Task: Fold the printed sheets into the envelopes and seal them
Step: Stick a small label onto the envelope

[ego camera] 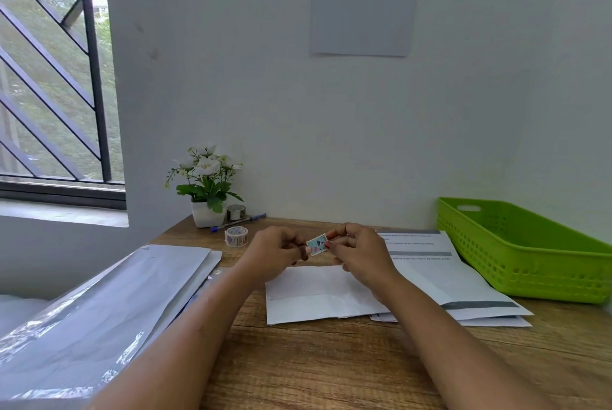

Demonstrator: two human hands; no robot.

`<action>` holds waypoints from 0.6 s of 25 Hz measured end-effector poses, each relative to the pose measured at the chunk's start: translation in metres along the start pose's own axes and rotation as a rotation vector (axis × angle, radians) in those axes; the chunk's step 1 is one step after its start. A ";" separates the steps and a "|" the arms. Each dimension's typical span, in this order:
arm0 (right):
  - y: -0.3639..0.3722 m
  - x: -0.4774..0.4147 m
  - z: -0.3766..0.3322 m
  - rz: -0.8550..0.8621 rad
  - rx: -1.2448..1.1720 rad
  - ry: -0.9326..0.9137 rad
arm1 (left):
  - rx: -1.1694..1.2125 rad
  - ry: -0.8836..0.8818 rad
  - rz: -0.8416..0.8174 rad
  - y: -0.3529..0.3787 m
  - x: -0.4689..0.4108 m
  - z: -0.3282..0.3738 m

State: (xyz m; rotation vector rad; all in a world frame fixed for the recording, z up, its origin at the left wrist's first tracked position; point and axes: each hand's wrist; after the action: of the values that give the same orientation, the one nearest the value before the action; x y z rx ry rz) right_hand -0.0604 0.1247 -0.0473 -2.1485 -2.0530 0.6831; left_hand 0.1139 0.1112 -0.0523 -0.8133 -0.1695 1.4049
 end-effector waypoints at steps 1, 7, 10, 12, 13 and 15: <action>0.000 0.001 -0.001 -0.007 0.003 0.002 | 0.010 -0.002 -0.003 0.000 0.000 0.000; -0.001 0.005 -0.003 -0.050 0.032 0.015 | 0.083 -0.007 0.052 0.000 -0.001 0.000; 0.001 0.005 -0.003 -0.076 0.051 0.022 | 0.117 -0.018 0.046 0.001 -0.001 0.001; 0.001 0.004 -0.003 -0.089 0.049 0.032 | 0.145 -0.026 0.052 0.002 0.000 0.003; 0.001 0.004 -0.002 -0.094 0.046 0.040 | 0.155 -0.028 0.058 0.002 -0.001 0.003; 0.002 0.004 -0.002 -0.117 0.041 0.061 | 0.179 -0.027 0.064 0.003 -0.001 0.004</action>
State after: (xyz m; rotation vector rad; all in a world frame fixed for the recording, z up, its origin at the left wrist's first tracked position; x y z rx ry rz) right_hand -0.0578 0.1288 -0.0474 -1.9832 -2.0945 0.6319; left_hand 0.1092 0.1113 -0.0508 -0.6565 -0.0378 1.4684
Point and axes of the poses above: each hand's wrist, its own x-axis away from the middle knuckle, its own y-axis out of the palm, z = x × y, and after that the axes turned 4 degrees about y, right-handed
